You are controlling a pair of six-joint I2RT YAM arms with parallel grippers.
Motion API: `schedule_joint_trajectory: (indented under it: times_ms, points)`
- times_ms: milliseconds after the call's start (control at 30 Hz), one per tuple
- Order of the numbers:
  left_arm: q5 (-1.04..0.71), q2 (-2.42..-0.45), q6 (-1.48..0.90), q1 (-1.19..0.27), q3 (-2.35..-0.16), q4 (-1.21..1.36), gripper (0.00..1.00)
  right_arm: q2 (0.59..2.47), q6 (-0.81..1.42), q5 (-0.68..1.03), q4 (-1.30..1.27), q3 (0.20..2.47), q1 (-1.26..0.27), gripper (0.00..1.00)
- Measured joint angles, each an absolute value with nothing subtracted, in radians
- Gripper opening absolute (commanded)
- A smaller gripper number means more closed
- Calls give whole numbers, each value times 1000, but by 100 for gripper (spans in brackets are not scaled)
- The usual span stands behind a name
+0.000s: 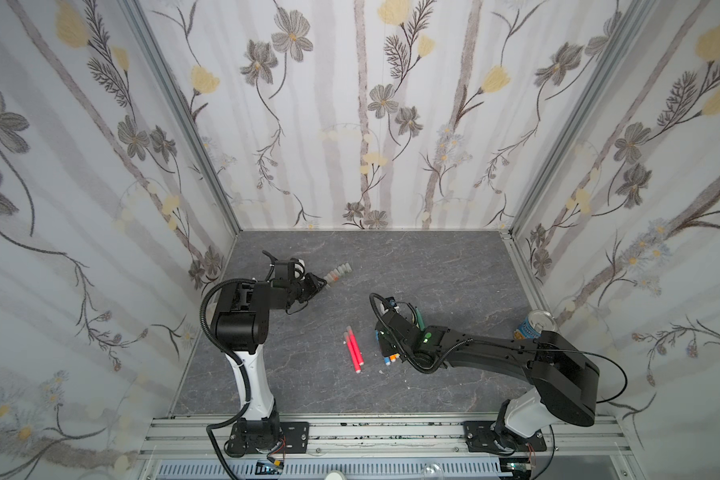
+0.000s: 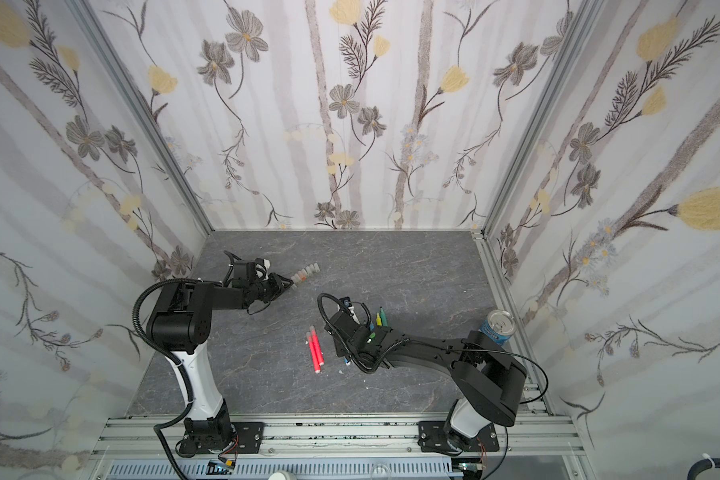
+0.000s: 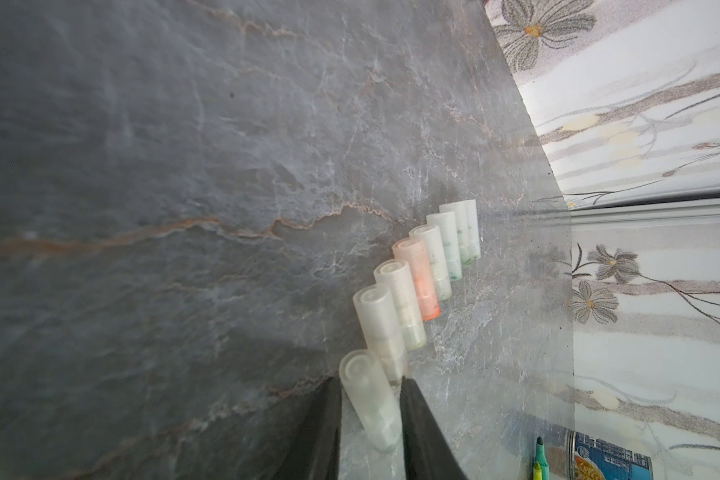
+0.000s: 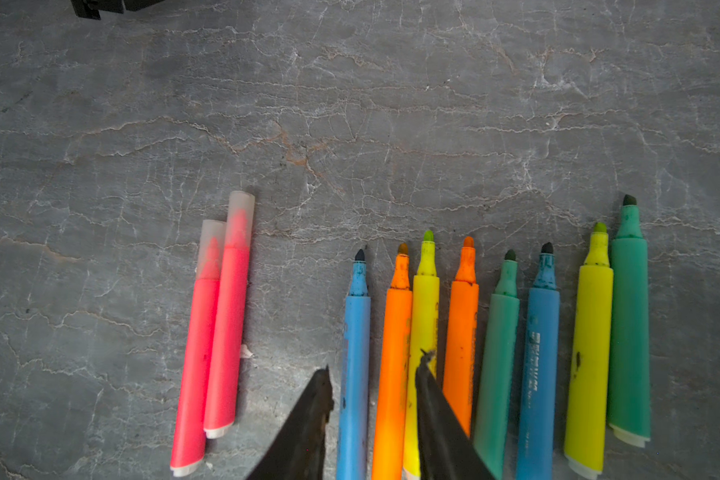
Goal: Open the pen caps
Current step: 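Set the clear cap at the end of the cap row with the left gripper, then move the right gripper over a capped pink highlighter and close on it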
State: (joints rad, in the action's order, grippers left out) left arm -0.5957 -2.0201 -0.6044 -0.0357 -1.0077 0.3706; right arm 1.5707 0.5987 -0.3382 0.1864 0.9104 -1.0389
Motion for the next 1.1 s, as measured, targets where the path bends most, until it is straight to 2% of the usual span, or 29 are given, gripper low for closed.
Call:
schedule_joint_trajectory:
  times_ms: [300, 467, 867, 1100]
  points:
    - [-581, -1945, -610, -33, -945, 373, 29, 1574, 605, -312, 158, 896, -1048, 35]
    - [-582, -1870, -630, -34, -877, 390, 30, 1640, 610, -294, 136, 911, -1062, 35]
    - [-597, -1631, -646, -34, -730, 391, 31, 1761, 609, -266, 173, 1069, -1096, 36]
    - [-607, -1578, -643, -49, -712, 385, 32, 1837, 600, -255, 214, 1154, -1103, 36]
